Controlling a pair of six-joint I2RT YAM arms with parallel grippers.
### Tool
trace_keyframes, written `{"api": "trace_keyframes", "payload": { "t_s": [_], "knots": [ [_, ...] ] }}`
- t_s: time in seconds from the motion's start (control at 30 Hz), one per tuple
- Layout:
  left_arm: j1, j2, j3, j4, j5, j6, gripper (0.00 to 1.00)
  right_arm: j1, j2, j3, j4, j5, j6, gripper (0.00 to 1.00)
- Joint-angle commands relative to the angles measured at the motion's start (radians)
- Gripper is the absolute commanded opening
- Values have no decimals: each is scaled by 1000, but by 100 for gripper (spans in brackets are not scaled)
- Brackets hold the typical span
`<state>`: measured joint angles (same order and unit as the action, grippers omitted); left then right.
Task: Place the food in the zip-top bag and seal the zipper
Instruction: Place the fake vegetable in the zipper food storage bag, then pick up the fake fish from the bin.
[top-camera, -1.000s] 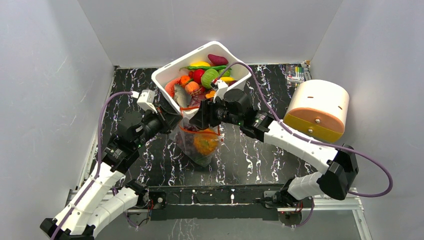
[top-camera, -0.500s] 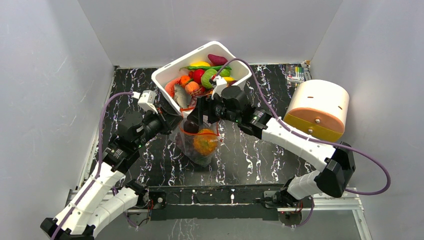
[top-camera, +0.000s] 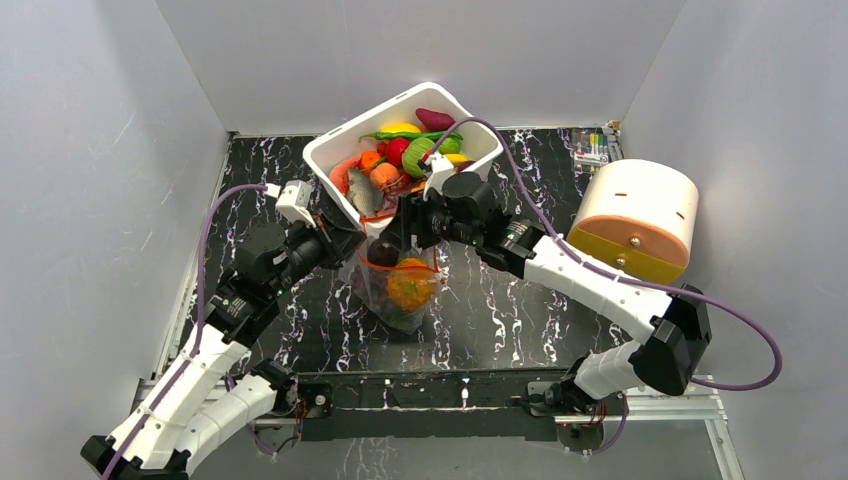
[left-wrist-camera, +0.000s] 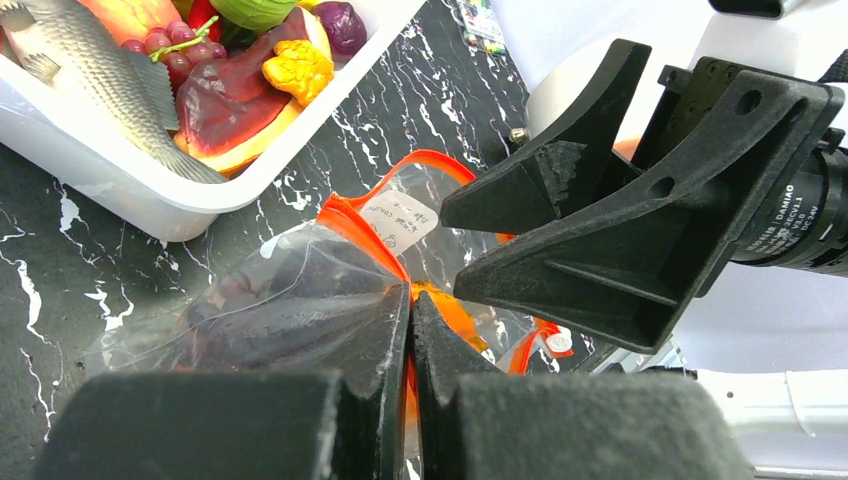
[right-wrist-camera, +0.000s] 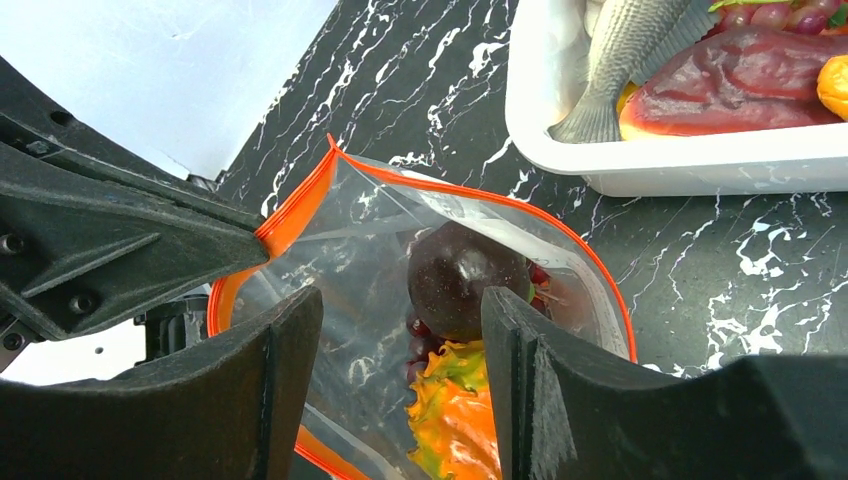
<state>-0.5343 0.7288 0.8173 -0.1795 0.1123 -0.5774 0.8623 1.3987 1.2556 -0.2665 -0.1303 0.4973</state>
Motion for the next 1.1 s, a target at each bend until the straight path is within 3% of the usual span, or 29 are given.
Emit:
{"api": "trace_keyframes", "payload": {
  "t_s": [0.0, 0.43, 0.73, 1.07],
  "knots": [
    [-4, -15, 0, 35, -2, 22, 0, 4, -57, 65, 37, 15, -36, 57],
    [-4, -46, -23, -47, -41, 77, 0, -32, 10, 212, -18, 269, -248, 57],
    [-4, -98, -29, -112, -31, 90, 0, -116, 200, 362, -31, 377, -350, 51],
    [-4, -132, 30, -212, -55, 97, 0, -121, 500, 555, -24, 341, -316, 47]
  ]
}}
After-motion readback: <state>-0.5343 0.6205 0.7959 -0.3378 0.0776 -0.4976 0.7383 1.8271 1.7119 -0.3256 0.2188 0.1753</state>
